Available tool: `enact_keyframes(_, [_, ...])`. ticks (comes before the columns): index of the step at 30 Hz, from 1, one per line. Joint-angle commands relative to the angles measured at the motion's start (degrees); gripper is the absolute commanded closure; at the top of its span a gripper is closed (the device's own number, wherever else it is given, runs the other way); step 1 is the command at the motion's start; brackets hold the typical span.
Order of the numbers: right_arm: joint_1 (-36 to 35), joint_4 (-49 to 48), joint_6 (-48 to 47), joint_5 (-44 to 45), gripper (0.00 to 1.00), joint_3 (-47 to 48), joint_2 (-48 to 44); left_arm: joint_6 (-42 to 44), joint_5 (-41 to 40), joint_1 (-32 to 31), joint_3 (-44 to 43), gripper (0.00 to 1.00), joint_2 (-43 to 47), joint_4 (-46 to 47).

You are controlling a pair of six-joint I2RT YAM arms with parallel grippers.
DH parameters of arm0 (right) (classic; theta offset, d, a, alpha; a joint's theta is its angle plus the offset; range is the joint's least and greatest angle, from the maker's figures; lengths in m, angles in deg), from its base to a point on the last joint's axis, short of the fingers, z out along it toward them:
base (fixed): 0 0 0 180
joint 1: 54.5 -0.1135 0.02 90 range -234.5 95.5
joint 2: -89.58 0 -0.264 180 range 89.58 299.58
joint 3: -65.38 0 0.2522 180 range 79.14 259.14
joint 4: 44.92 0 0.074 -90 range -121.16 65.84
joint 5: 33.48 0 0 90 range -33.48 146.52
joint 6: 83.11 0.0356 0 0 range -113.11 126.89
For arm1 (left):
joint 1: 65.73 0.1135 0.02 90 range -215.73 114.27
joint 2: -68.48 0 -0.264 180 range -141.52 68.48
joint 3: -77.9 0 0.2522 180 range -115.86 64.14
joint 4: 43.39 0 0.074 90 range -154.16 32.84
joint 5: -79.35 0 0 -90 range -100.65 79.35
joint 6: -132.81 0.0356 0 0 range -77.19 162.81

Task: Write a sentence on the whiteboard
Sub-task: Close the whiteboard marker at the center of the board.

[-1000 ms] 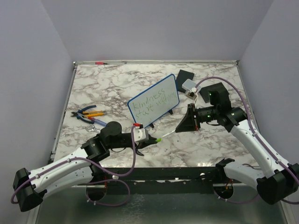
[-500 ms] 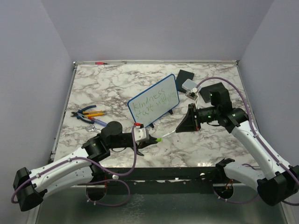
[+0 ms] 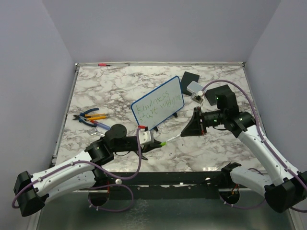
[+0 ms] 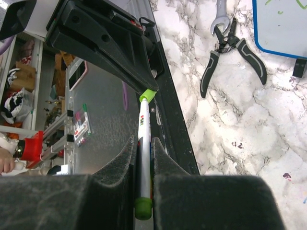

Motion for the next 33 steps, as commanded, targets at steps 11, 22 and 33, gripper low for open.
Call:
enact_keyframes(11, [-1.4,0.7,-0.6,0.0,0.99,-0.5,0.8,-0.9,0.1,0.6,-2.3,1.0,-0.4,0.5])
enact_keyframes(22, [-3.0,1.9,-2.2,1.7,0.99,0.9,4.0,-2.3,1.9,1.5,-4.7,1.0,-3.7,-0.3])
enact_keyframes(33, [-10.3,-0.3,0.2,13.5,0.99,0.3,6.0,-6.9,2.2,4.8,-7.8,1.0,-8.3,-1.4])
